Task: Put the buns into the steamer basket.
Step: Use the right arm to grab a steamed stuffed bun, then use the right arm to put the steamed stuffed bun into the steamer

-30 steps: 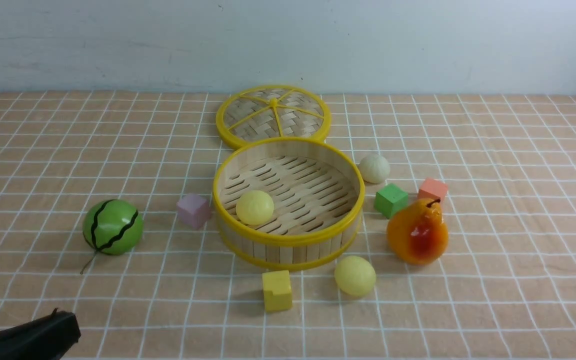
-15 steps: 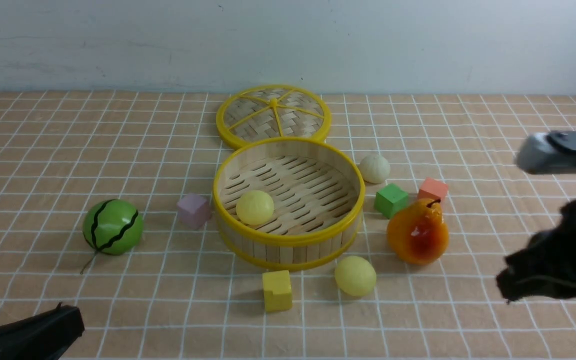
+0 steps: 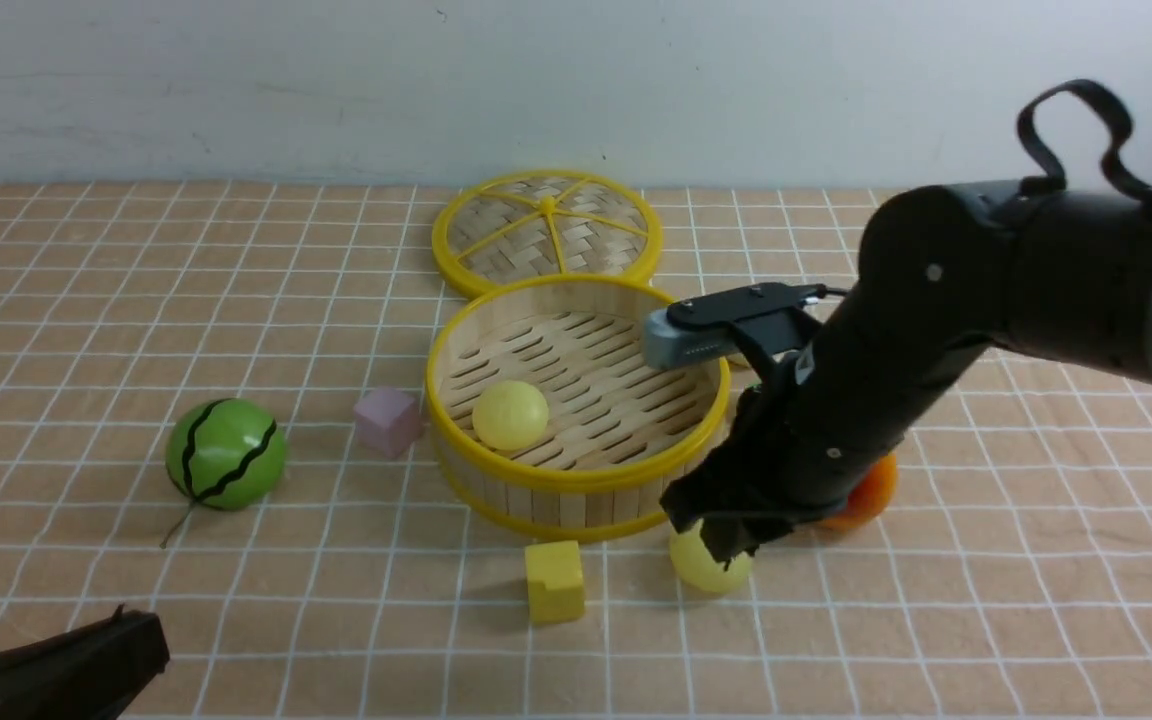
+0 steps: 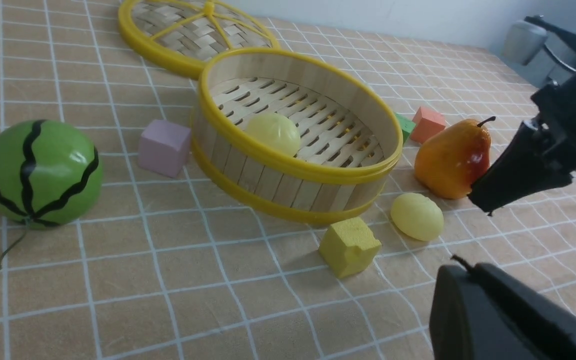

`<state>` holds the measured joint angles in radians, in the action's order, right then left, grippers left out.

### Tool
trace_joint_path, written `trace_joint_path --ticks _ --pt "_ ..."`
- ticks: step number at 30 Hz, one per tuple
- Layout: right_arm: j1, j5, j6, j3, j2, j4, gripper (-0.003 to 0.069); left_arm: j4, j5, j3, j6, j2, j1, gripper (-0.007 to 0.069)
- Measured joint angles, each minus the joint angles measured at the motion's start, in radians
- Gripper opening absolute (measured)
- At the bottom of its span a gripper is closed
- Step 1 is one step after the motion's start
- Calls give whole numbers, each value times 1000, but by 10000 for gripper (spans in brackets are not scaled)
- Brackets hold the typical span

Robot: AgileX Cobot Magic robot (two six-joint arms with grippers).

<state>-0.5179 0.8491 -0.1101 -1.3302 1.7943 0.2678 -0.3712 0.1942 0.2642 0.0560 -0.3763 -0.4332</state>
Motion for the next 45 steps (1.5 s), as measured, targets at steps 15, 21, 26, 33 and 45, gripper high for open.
trace_joint_path --ticks 15,21,26,33,45 --pt "0 -188 152 -7 110 -155 318 -3 0 -1 0 0 0 -13" --pt "0 -211 152 -7 144 -155 318 -3 0 -1 0 0 0 -13" --pt "0 -218 152 -9 155 -156 266 -3 0 -1 0 0 0 -13" --pt "0 -141 140 -9 126 -153 7 -6 0 -1 0 0 0 -7" --pt "0 -110 22 -160 6 -31 4 -6 0 -1 0 0 0 0"
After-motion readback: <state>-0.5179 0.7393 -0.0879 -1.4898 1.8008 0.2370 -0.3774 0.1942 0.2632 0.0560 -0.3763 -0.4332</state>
